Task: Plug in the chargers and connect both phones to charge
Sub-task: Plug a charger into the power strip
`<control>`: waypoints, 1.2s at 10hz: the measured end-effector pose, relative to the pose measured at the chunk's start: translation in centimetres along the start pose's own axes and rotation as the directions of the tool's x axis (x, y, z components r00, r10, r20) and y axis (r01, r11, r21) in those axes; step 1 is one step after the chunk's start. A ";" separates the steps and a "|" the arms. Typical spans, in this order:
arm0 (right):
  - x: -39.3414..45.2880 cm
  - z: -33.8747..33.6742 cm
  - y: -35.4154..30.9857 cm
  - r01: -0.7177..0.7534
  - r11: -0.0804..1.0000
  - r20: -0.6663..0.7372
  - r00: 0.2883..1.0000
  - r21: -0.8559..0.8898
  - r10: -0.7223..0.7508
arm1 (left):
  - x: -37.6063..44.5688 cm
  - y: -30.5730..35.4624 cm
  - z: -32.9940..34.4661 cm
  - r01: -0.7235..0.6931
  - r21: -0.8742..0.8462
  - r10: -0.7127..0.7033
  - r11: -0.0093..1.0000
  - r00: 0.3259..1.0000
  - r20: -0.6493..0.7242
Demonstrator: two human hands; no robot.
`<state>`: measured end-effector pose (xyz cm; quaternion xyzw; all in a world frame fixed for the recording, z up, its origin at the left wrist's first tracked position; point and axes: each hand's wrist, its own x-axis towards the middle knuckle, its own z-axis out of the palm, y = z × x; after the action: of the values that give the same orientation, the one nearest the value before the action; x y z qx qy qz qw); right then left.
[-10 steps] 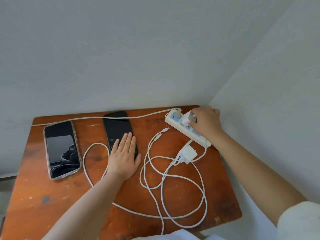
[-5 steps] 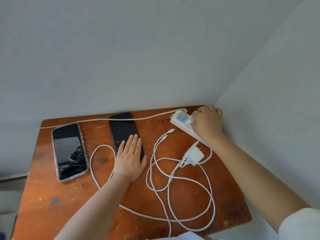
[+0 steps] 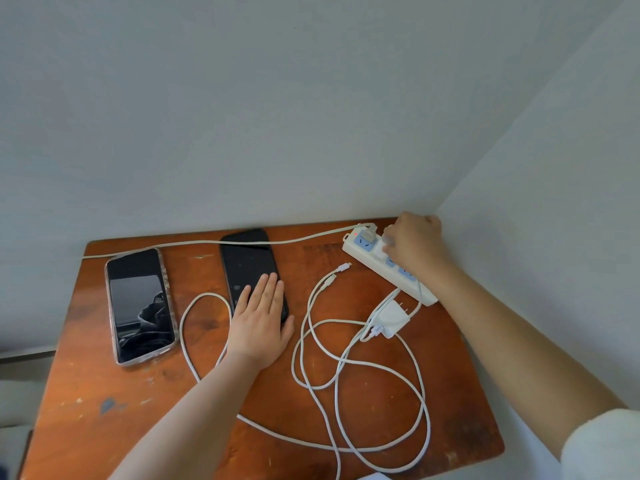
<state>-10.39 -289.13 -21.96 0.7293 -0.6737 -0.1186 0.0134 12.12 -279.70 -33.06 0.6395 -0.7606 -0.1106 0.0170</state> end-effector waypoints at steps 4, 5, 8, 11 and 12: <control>0.1 0.0 0.2 0.045 0.999 -0.011 0.999 0.017 -0.045 | 0.0 0.2 -0.3 0.002 -0.005 -0.002 1.000 1.000 0.009; 0.7 -0.4 0.3 0.048 0.998 0.019 0.999 0.028 -0.049 | 0.0 0.2 -0.1 0.013 0.004 -0.013 1.000 1.000 0.009; -0.2 0.3 0.1 0.096 0.995 -0.005 0.995 -0.009 -0.096 | 0.0 0.2 -0.2 0.012 0.011 -0.012 1.000 1.000 0.008; -0.5 0.8 0.4 0.106 0.993 -0.058 0.992 -0.045 -0.109 | 0.1 -0.1 0.4 0.008 0.003 -0.008 1.000 1.000 -0.016; 0.2 0.5 0.2 0.105 0.993 -0.036 0.994 -0.045 -0.106 | 0.1 -0.1 0.4 0.004 -0.002 -0.004 1.000 1.000 -0.018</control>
<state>-10.68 -289.24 -22.44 0.7656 -0.6310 -0.1198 0.0357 12.08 -279.77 -33.47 0.6421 -0.7590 -0.1056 0.0240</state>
